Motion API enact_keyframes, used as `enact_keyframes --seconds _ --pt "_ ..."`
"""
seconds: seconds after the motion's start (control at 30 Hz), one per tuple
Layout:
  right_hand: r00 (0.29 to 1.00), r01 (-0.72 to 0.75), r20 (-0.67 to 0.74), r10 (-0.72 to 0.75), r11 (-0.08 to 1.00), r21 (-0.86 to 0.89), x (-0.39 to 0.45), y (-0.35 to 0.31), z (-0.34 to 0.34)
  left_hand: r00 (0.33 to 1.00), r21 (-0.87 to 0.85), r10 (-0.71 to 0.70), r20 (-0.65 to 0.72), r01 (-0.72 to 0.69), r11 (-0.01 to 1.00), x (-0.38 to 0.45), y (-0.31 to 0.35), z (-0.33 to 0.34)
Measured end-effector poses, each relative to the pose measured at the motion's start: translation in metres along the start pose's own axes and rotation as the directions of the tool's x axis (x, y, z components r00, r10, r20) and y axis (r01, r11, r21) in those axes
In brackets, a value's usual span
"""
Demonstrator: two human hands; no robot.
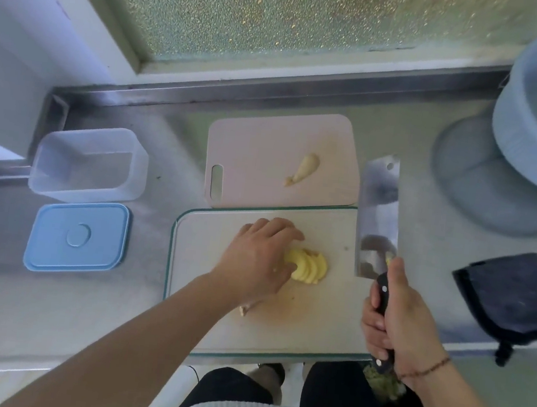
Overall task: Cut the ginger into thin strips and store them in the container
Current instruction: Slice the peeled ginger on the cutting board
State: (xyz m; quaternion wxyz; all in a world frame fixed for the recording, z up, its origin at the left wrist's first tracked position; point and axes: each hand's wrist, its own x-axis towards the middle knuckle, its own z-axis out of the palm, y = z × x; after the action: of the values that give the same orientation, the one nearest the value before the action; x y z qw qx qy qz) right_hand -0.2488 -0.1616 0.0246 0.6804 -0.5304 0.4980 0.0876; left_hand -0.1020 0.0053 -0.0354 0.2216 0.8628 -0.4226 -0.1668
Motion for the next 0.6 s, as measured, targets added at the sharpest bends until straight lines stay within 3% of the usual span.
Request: enact_keyframes --seconds 0.1,0.17,0.3,0.47,0.6 --pt "1.000 0.013 0.011 -0.013 1.000 -0.020 -0.003 0.002 -0.002 0.950 0.029 0.063 0.307 -0.075 0.997 0.027 0.010 -0.008" --pt "0.999 0.033 0.024 -0.032 0.999 -0.039 -0.004 0.001 -0.004 0.909 0.119 0.097 0.404 -0.157 0.980 0.039 0.013 -0.009" --pt "0.999 0.043 0.036 -0.041 0.997 -0.068 -0.007 -0.002 -0.005 0.892 0.227 0.110 0.439 -0.229 0.947 0.047 0.016 -0.006" --pt "0.998 0.045 0.044 -0.042 0.995 -0.085 -0.005 -0.003 -0.008 0.890 0.211 0.123 0.438 -0.235 0.949 0.052 0.020 -0.007" --pt "0.999 0.042 0.038 -0.039 0.996 -0.078 -0.001 -0.005 -0.010 0.915 0.206 0.052 0.400 -0.145 0.968 0.068 0.018 -0.013"
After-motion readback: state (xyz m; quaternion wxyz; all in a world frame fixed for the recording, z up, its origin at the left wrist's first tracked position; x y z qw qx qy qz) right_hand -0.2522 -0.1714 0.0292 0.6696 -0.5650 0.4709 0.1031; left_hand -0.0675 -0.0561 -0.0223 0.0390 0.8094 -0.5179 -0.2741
